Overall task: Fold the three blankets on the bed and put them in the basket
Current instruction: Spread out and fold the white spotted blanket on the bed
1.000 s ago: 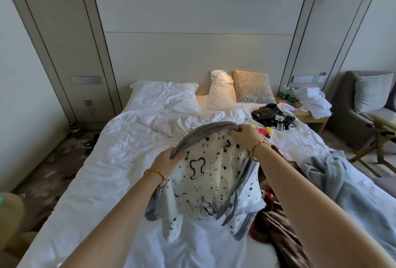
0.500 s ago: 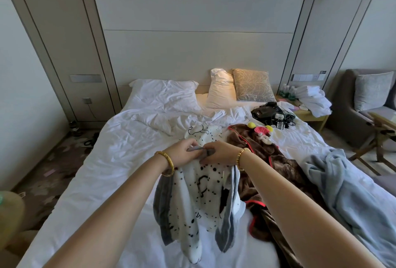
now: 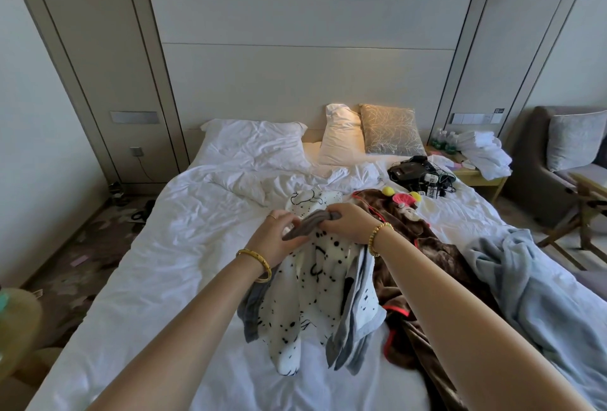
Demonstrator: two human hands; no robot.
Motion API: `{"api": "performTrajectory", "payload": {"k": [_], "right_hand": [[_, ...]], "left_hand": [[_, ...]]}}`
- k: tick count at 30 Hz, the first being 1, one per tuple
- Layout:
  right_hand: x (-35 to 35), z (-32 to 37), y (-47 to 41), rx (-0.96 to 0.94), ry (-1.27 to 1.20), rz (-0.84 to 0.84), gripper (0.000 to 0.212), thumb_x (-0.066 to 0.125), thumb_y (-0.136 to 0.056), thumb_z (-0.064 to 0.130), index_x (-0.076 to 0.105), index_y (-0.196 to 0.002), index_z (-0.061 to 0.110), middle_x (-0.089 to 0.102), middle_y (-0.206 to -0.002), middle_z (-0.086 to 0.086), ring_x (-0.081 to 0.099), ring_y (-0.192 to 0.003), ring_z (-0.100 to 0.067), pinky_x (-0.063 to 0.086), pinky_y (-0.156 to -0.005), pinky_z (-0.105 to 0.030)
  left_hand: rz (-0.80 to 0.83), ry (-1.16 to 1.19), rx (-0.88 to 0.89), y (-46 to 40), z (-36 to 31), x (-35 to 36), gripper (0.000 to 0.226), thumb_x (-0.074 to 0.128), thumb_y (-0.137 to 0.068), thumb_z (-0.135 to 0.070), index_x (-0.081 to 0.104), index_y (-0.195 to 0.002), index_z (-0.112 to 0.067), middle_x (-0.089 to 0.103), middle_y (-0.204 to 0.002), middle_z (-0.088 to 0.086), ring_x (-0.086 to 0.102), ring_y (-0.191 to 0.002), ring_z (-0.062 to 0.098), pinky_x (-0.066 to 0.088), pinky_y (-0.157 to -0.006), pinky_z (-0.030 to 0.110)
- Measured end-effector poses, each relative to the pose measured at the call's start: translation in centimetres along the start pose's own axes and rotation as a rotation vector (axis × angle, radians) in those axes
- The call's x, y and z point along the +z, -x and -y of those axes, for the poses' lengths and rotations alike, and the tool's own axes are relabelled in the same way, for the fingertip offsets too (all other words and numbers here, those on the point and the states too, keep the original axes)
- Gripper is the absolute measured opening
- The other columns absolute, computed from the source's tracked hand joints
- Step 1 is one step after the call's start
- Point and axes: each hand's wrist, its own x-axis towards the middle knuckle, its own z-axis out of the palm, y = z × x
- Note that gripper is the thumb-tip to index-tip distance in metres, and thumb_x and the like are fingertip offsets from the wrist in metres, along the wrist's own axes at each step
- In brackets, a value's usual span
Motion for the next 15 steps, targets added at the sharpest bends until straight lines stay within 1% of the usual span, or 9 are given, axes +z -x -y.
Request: {"api": "performTrajectory", "payload": {"k": [1, 3, 4, 6, 9, 11, 12, 13, 15], "right_hand": [[0.0, -0.1, 0.0, 0.0, 0.004, -0.002, 0.026, 0.06, -0.085, 0.021, 0.047, -0.062, 0.019, 0.042, -0.055, 0.007, 0.036, -0.047, -0.006, 0.03, -0.046, -0.015], [0.0, -0.3, 0.1, -0.003, 0.003, -0.012, 0.028, 0.061, -0.084, 0.021, 0.046, -0.061, 0.021, 0.041, -0.054, 0.007, 0.036, -0.046, -0.006, 0.03, -0.045, -0.014], [-0.1, -0.4, 0.1, -0.001, -0.004, -0.021, 0.028, 0.061, -0.084, 0.021, 0.046, -0.06, 0.022, 0.041, -0.054, 0.007, 0.036, -0.046, -0.006, 0.03, -0.044, -0.014], [-0.2, -0.6, 0.2, 0.006, -0.007, -0.06, 0.028, 0.062, -0.084, 0.02, 0.046, -0.061, 0.023, 0.042, -0.054, 0.007, 0.037, -0.046, -0.007, 0.03, -0.044, -0.013], [-0.6, -1.1, 0.1, 0.027, -0.021, -0.152, 0.028, 0.06, -0.085, 0.019, 0.045, -0.061, 0.023, 0.042, -0.056, 0.005, 0.039, -0.049, -0.008, 0.031, -0.047, -0.018], [-0.8, -1.3, 0.1, 0.035, -0.028, -0.204, 0.028, 0.06, -0.085, 0.02, 0.045, -0.062, 0.022, 0.042, -0.057, 0.005, 0.039, -0.05, -0.008, 0.031, -0.048, -0.019], [-0.8, -1.5, 0.1, 0.042, -0.032, -0.218, 0.027, 0.059, -0.085, 0.02, 0.045, -0.063, 0.021, 0.043, -0.058, 0.005, 0.04, -0.051, -0.009, 0.031, -0.048, -0.02], [-0.7, -1.6, 0.0, 0.053, -0.028, -0.223, 0.024, 0.059, -0.086, 0.021, 0.047, -0.065, 0.019, 0.044, -0.059, 0.004, 0.042, -0.052, -0.009, 0.032, -0.049, -0.02], [-0.7, -1.5, -0.1, 0.091, 0.031, -0.175, 0.014, 0.059, -0.086, 0.023, 0.054, -0.078, 0.014, 0.051, -0.066, 0.002, 0.05, -0.061, -0.015, 0.036, -0.052, -0.021]], "left_hand": [[0.034, -0.013, -0.013, 0.0, 0.0, 0.1, 0.025, 0.064, -0.084, -0.039, 0.059, -0.1, -0.02, 0.043, -0.105, -0.005, 0.046, -0.077, 0.008, 0.036, -0.064, 0.014], [0.114, -0.066, -0.042, 0.0, 0.1, 0.0, 0.02, 0.061, -0.085, -0.042, 0.057, -0.083, -0.023, 0.047, -0.089, -0.007, 0.046, -0.07, 0.009, 0.033, -0.057, 0.018], [0.149, -0.088, -0.061, 0.0, 0.1, -0.1, 0.02, 0.06, -0.086, -0.042, 0.054, -0.075, -0.026, 0.048, -0.079, -0.007, 0.045, -0.065, 0.008, 0.031, -0.054, 0.02], [0.179, -0.137, -0.11, 0.0, 0.5, -0.2, 0.024, 0.056, -0.089, -0.04, 0.05, -0.068, -0.028, 0.048, -0.064, -0.008, 0.044, -0.056, 0.007, 0.029, -0.05, 0.021], [0.163, -0.265, -0.21, 0.1, 1.2, -0.3, 0.032, 0.05, -0.092, -0.034, 0.046, -0.061, -0.025, 0.046, -0.056, -0.004, 0.042, -0.05, 0.01, 0.028, -0.047, 0.022], [0.163, -0.24, -0.258, 0.2, 1.2, -0.3, 0.035, 0.048, -0.092, -0.027, 0.044, -0.057, -0.022, 0.042, -0.053, -0.002, 0.039, -0.048, 0.012, 0.027, -0.046, 0.022], [0.128, -0.175, -0.258, 0.0, 1.1, -0.4, 0.035, 0.047, -0.093, -0.024, 0.045, -0.058, -0.019, 0.042, -0.054, 0.0, 0.039, -0.05, 0.014, 0.027, -0.047, 0.023], [0.052, -0.083, -0.245, -0.2, 1.0, -0.5, 0.033, 0.045, -0.094, -0.021, 0.047, -0.061, -0.016, 0.043, -0.057, 0.002, 0.039, -0.052, 0.015, 0.028, -0.049, 0.024], [-0.143, 0.08, -0.189, -0.6, 0.2, -1.1, 0.028, 0.041, -0.096, -0.018, 0.048, -0.069, -0.012, 0.044, -0.062, 0.004, 0.038, -0.055, 0.014, 0.029, -0.05, 0.022]]}}
